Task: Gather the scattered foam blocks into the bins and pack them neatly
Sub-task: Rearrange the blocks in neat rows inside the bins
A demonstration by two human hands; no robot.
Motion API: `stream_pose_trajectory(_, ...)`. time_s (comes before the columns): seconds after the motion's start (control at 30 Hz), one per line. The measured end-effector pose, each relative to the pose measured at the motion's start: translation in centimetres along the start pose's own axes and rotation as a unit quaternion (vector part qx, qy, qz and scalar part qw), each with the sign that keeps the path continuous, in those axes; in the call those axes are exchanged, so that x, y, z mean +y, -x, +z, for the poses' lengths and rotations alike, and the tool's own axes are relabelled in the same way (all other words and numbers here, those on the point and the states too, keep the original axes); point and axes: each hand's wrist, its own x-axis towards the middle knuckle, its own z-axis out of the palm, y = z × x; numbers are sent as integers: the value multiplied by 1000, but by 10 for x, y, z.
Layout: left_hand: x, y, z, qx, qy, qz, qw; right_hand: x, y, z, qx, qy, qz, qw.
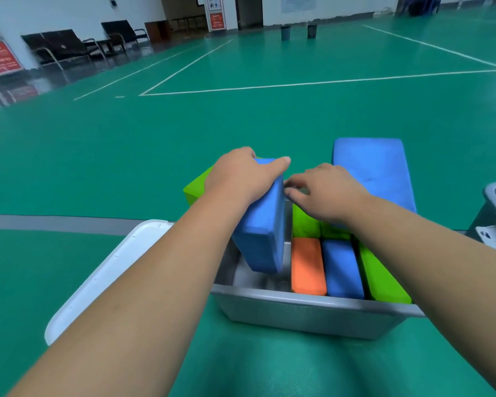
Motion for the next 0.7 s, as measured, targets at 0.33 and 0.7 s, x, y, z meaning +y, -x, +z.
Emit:
stream_pose_trajectory(0.33,-35,25,113,-252,0,-62,966,15,5,1,-60,65,73,993)
stream_pose_trajectory(0.7,-50,24,151,-369,-16,-143,918,21,8,9,-39,35,39,998)
